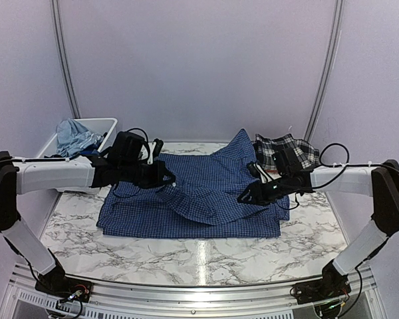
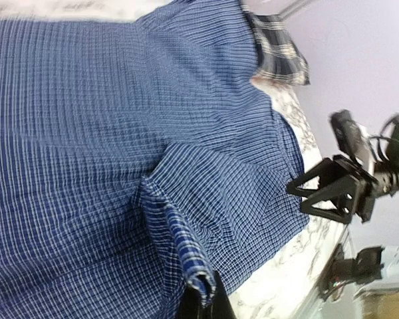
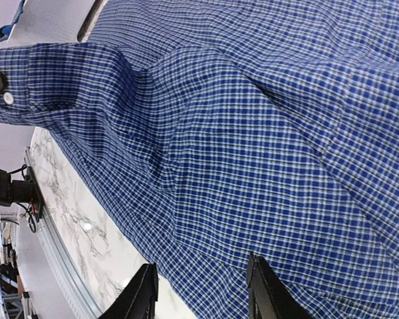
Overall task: Fold and stack the mixed laundry pile
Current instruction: Adjust the 1/3-folded shirt at the center of the board, then move the 1/3-folded shirt to the center of the board.
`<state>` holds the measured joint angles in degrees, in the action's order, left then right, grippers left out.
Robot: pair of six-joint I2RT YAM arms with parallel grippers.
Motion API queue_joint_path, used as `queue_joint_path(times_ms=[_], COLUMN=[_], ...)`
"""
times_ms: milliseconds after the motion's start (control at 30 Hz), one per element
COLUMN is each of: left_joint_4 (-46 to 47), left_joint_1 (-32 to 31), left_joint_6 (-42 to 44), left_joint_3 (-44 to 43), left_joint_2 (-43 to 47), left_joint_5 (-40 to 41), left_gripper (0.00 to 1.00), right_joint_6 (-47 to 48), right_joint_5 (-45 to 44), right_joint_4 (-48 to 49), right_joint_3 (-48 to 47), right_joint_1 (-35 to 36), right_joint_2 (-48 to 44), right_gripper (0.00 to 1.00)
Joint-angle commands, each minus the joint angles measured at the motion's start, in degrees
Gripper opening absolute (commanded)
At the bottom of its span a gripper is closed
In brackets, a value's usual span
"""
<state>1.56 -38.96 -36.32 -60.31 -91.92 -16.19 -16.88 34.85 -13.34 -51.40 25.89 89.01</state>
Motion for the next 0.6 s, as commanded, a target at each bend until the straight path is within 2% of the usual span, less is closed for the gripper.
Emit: queue_joint_path(times_ms=[0, 200, 300, 433, 567], left_joint_4=[-10.27, -13.67, -15.24, -19.16, -23.15], left_joint_1=[1.01, 2.56, 2.72, 3.01, 3.01], left_joint_6=[11.72, 9.0, 6.11, 6.08, 8.1], left_joint_3=[0.37, 3.63, 4.76, 3.89, 2.6], left_joint_2=[1.06, -2.37, -3.17, -2.79, 1.08], left_joint_5=[5.25, 7.76, 14.09, 23.12, 29.54], left_gripper=[0.0, 0.0, 0.0, 0.19, 0.64], right_joint_6=[-0.13, 0.99, 1.93, 2.63, 2.95], right_joint_5=[-2.56, -3.88, -4.24, -4.44, -5.5], right_joint_4=[-1.56, -3.09, -4.05, -5.35, -6.81], right_joint_3=[1.82, 2.3, 2.26, 2.75, 2.61], right_joint_1=[-1.73, -1.81, -1.81, -1.83, -1.72], right_joint_2=[-2.75, -2.09, -1.13, -0.8, -1.61], right_gripper=[0.42, 0.42, 0.42, 0.42, 0.42])
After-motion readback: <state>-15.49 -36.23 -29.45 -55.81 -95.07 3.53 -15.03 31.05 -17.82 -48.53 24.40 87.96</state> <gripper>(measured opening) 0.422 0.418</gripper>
